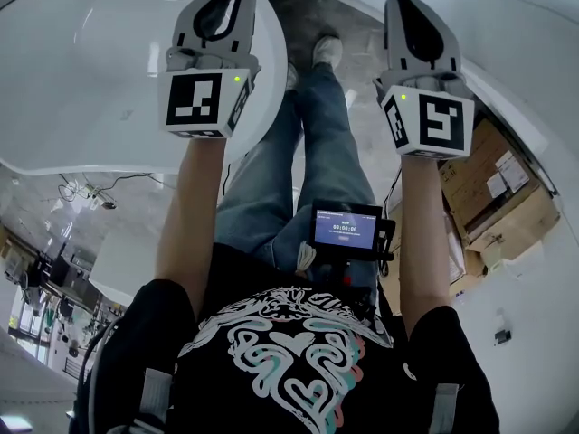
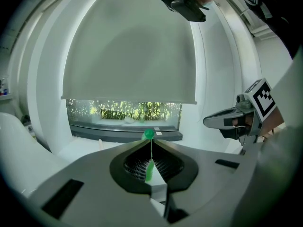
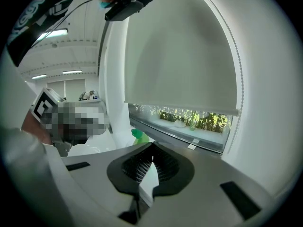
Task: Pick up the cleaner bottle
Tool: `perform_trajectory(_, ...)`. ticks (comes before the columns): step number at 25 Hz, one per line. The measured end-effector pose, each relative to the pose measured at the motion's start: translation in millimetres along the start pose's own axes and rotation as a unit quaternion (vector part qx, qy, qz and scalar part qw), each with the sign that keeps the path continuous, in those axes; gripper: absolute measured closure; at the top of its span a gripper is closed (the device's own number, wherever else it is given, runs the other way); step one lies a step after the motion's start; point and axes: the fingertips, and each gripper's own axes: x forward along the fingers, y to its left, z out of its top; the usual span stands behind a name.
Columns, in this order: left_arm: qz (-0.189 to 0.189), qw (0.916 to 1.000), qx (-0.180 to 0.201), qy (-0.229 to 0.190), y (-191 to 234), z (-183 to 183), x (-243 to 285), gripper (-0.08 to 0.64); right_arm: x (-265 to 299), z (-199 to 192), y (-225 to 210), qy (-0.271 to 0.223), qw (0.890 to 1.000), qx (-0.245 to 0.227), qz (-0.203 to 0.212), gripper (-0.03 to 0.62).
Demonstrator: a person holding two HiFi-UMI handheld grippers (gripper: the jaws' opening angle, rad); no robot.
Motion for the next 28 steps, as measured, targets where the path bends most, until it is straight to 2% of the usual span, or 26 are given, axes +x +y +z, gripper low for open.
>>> perform_trajectory(5, 0.009, 0.9997, -0.002, 0.021, 8, -6, -1, 0.54, 8, 6, 6, 0.002, 1.0, -0.004, 0.011, 0.565)
perform_trajectory(9, 0.015, 0.9998, -0.012, -0.003, 13, 1, 7, 0.54, 20, 9, 8, 0.004, 1.0, -0.007, 0.019, 0.566)
perform_trajectory(13, 0.018, 0.9995, -0.007, 0.024, 20, -8, 15, 0.54, 34, 9, 6, 0.008, 1.0, -0.004, 0.025, 0.565)
perform_trajectory(18, 0.019, 0.9997, -0.005, 0.011, 7, -22, 49, 0.54, 49, -13, -20, 0.013, 0.999, -0.003, 0.03, 0.565)
perform_trajectory(28, 0.016, 0.9979, 0.014, 0.061, 2, -48, 74, 0.54, 73, -23, -27, 0.024, 0.999, -0.001, 0.045, 0.565)
